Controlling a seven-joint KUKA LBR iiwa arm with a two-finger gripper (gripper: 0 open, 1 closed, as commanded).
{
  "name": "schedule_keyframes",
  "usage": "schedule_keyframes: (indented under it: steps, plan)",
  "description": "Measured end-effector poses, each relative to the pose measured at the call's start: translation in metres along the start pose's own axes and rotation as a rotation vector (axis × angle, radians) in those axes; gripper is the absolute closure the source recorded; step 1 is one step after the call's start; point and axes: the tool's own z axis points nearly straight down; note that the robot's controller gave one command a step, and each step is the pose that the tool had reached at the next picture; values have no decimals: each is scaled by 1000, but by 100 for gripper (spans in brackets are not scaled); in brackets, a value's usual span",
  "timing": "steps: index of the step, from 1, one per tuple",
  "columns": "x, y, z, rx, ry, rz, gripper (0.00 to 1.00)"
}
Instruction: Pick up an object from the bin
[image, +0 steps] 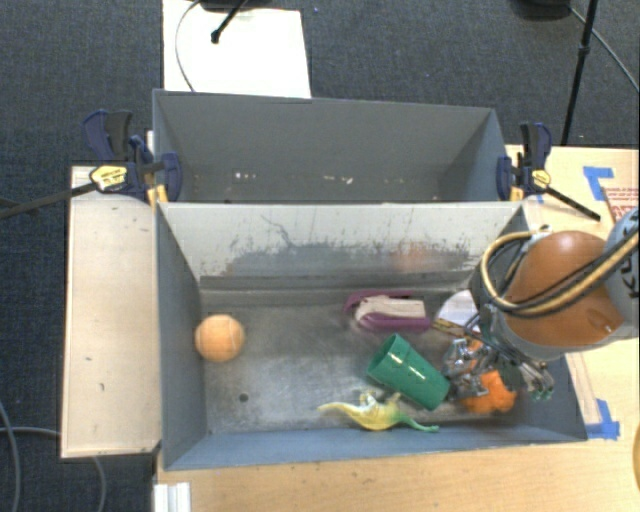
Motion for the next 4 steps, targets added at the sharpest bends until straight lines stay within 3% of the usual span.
schedule_keyframes:
  steps: [4]
  plan:
    - [0,0,0,0,0,7,100]
